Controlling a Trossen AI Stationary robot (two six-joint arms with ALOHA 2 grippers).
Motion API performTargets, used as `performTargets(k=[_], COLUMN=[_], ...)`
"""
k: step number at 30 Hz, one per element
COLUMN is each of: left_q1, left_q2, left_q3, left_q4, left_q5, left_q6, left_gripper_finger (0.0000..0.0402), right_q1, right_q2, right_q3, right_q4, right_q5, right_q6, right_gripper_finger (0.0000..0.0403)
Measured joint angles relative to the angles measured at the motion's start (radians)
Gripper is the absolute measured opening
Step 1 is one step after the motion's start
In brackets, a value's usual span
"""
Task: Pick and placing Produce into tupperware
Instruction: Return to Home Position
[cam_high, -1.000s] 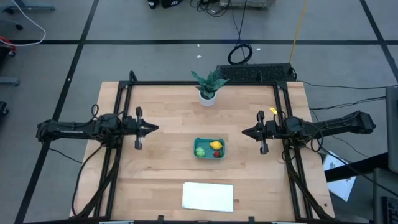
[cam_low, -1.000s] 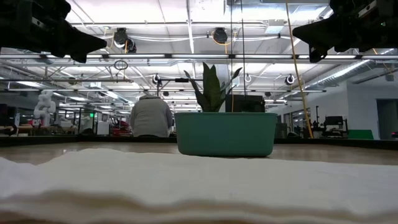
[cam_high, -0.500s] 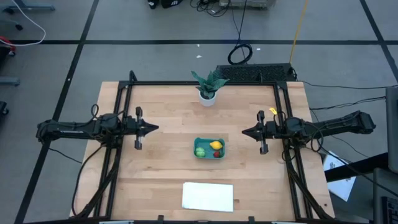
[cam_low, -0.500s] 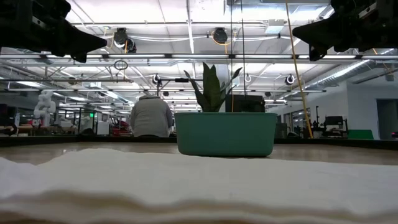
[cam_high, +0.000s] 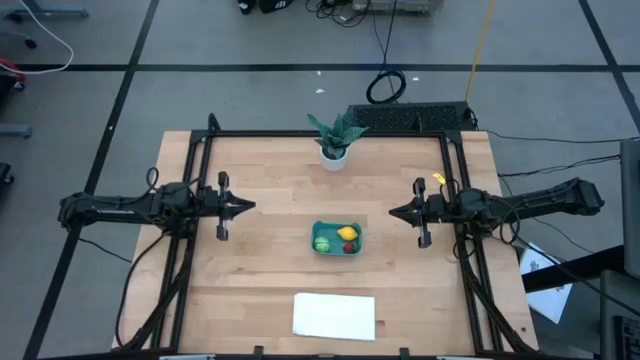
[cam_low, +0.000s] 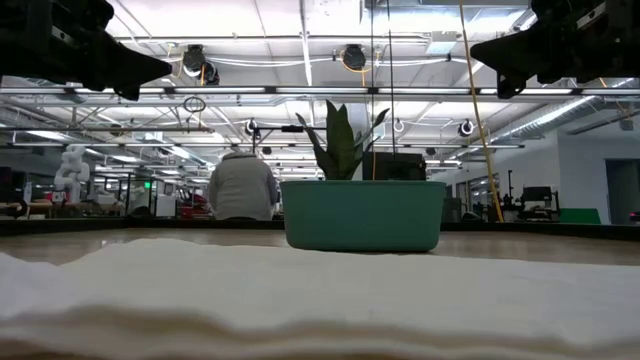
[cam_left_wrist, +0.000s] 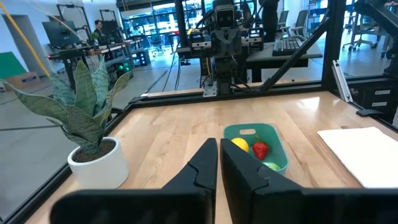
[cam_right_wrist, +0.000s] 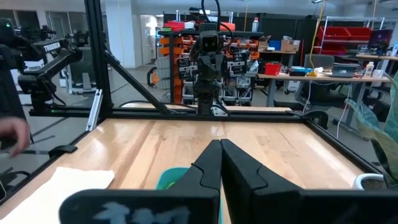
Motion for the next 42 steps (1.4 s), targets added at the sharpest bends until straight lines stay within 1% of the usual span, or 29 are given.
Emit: performTargets(k=[9,16,20,32,42], left_q1=[0.0,0.0,0.0,0.0,0.0], left_q2=[0.0,0.0,0.0,0.0,0.0], left_q3=[0.0,0.0,0.0,0.0,0.0], left_q4=[0.0,0.001,0.001,0.001,0.001], left_q5=[0.0,0.0,0.0,0.0,-0.001], left_q6=[0.0,0.0,0.0,0.0,0.0], left_gripper_finger=[0.0002,0.0023,0.0028,0.0002,0.0028], right_q1=[0.0,0.0,0.0,0.0,0.0], right_q2=[0.0,0.0,0.0,0.0,0.0], right_q3=[0.0,0.0,0.0,0.0,0.0], right_q4=[0.0,0.0,0.0,0.0,-0.001], right_q5=[0.0,0.0,0.0,0.0,0.0], right_q6=[-0.003,-0.003,-0.003,-0.003,-0.003], right_gripper_finger=[0.0,0.0,0.0,0.0,0.0])
